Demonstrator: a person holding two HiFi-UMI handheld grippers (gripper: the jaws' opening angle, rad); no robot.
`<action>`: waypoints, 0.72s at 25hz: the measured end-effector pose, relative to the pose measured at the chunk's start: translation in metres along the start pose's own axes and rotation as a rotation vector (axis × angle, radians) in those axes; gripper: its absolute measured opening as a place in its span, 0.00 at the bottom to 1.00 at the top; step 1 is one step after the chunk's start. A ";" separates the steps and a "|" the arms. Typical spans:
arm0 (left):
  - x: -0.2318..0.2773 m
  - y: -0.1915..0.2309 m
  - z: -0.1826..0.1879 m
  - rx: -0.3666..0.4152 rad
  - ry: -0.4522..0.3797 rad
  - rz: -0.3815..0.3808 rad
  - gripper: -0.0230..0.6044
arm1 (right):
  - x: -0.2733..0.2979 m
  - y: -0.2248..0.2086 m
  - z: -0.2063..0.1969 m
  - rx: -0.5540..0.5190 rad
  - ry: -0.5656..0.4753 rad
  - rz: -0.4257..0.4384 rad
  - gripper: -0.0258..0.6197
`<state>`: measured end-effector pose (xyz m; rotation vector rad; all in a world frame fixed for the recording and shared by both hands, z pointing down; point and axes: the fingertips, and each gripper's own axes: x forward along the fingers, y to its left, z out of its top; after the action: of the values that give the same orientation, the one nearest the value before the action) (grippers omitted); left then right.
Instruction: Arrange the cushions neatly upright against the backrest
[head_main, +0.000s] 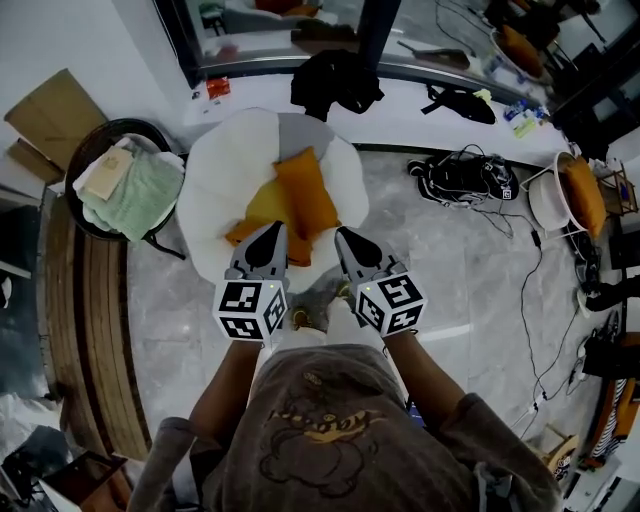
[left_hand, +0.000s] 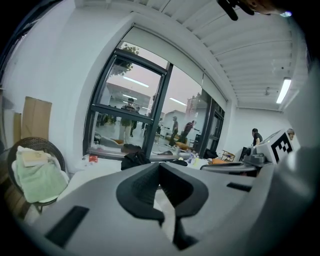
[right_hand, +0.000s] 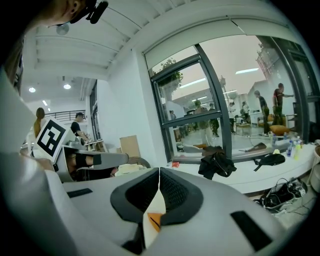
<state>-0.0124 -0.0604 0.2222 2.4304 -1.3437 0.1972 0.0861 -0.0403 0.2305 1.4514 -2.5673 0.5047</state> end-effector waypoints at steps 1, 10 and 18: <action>0.003 0.002 0.001 -0.001 0.001 0.002 0.04 | 0.003 -0.001 0.002 -0.001 -0.002 0.004 0.07; 0.040 0.021 0.009 -0.010 -0.014 0.051 0.04 | 0.040 -0.027 0.009 -0.016 -0.002 0.065 0.07; 0.085 0.036 0.017 -0.026 -0.010 0.076 0.04 | 0.081 -0.060 0.020 -0.050 0.028 0.097 0.07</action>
<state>0.0020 -0.1513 0.2395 2.3641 -1.4357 0.1856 0.0953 -0.1409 0.2486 1.3004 -2.6188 0.4670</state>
